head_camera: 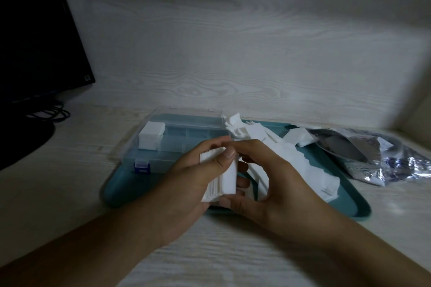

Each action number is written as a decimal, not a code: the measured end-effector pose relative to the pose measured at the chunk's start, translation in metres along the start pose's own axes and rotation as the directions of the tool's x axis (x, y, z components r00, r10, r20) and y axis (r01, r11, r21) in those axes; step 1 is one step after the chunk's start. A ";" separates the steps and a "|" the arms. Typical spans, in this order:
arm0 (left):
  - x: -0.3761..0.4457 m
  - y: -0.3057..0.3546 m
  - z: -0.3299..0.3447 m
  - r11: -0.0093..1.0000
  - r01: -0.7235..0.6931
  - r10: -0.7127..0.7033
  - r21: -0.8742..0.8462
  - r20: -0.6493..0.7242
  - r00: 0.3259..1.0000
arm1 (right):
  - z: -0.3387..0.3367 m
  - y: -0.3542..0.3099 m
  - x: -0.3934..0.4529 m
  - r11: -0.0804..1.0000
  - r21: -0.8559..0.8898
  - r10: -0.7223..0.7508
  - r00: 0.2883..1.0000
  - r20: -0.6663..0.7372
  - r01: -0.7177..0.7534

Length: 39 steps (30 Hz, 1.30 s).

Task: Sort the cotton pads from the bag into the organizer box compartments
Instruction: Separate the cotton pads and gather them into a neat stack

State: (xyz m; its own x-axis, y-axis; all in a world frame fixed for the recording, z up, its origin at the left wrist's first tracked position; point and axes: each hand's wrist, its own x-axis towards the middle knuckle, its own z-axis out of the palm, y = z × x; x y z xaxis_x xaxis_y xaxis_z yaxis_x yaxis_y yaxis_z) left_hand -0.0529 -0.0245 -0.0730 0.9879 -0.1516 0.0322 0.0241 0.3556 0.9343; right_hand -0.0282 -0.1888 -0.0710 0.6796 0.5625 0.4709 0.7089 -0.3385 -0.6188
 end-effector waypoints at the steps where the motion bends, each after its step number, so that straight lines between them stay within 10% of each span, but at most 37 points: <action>1: 0.000 0.000 0.000 1.000 -0.001 0.001 0.002 -0.006 1.000 | 0.000 0.000 0.000 1.000 0.006 0.010 1.000 0.004 -0.010; 23: 0.000 -0.001 0.000 0.999 0.026 -0.024 -0.032 0.050 0.998 | -0.001 -0.002 -0.001 0.997 0.006 0.075 0.996 0.049 -0.076; 31: 0.003 -0.004 -0.003 0.997 0.057 -0.058 0.046 0.016 0.998 | 0.007 -0.005 -0.003 0.953 -0.287 -0.097 0.995 0.009 0.096; 39: 0.003 0.004 -0.005 0.985 0.051 -0.048 0.165 -0.023 0.999 | 0.005 0.001 -0.003 0.905 0.344 0.241 0.968 0.074 -0.252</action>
State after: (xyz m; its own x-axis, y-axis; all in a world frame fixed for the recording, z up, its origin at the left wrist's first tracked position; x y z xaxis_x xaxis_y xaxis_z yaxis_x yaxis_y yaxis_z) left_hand -0.0491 -0.0193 -0.0708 0.9889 -0.1471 -0.0206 0.0487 0.1907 0.9804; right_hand -0.0304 -0.1868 -0.0766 0.8145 0.5186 0.2598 0.4053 -0.1884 -0.8946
